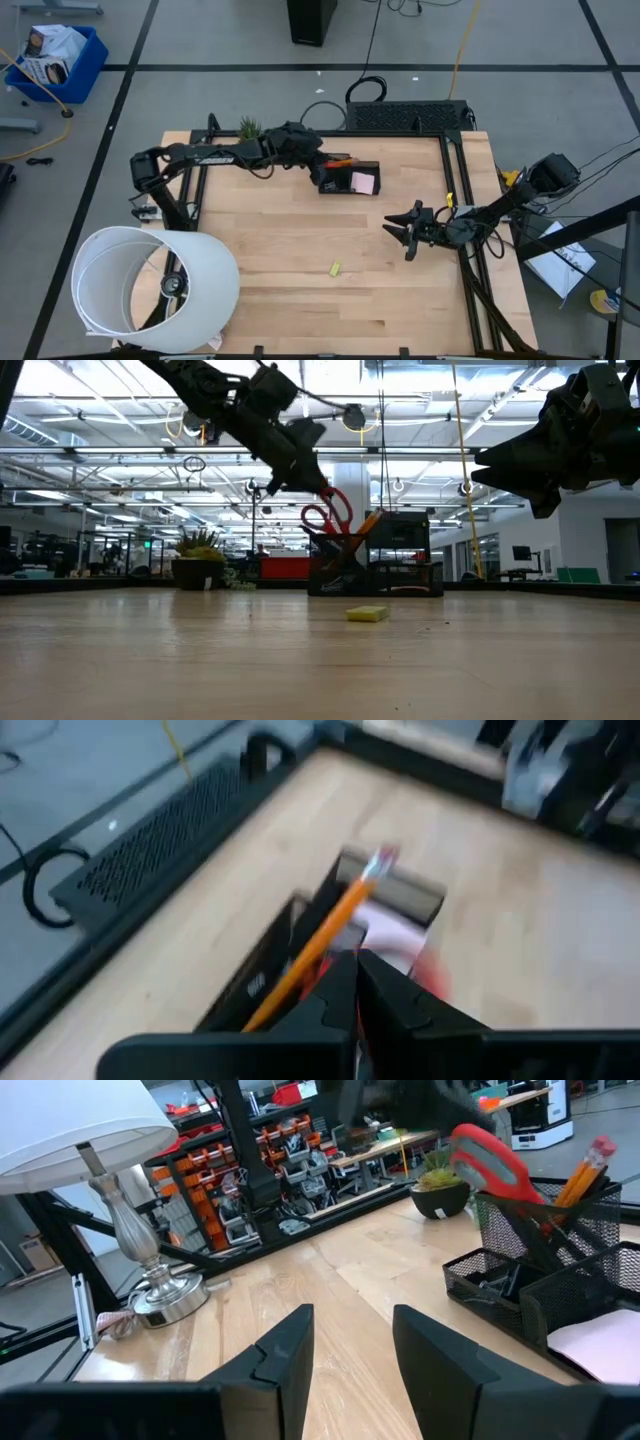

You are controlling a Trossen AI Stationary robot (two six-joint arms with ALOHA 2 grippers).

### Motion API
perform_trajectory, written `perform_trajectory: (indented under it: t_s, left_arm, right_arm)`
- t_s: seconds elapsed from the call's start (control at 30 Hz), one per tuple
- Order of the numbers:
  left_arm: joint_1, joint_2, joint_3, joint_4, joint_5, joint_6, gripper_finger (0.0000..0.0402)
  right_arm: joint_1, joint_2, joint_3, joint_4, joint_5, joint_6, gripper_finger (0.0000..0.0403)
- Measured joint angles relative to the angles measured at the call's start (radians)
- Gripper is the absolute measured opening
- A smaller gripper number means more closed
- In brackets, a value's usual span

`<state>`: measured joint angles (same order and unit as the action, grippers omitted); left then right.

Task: Pick and place office supplies into organizer
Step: Put the black pen into the desk organizer

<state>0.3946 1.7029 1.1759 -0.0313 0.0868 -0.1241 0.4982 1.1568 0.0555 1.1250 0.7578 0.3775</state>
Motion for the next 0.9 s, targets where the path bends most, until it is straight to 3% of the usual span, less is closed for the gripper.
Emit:
perform_trajectory:
  t_s: [0.2,0.4,0.57,0.77,0.9]
  left_arm:
    - [0.007,-0.037,-0.001,-0.058,-0.065,-0.042,0.0004]
    - [0.018,-0.048,-0.008,-0.186,-0.189,-0.191,0.0037]
    - [0.026,-0.042,-0.033,-0.173,-0.242,-0.275,0.0066]
    - [-0.005,-0.055,-0.092,-0.134,-0.24,-0.205,0.0072]
    - [-0.036,-0.103,-0.108,-0.127,-0.293,-0.171,0.0072]
  right_arm:
    - [0.0,0.0,0.0,0.0,0.0,0.0,0.0132]
    - [0.0,0.0,0.0,0.0,0.0,0.0,0.0132]
    - [0.0,0.0,0.0,0.0,0.0,0.0,0.0132]
    - [0.0,0.0,0.0,-0.002,0.0,0.0,0.0132]
    - [0.0,0.0,0.0,-0.003,0.0,0.0,0.0132]
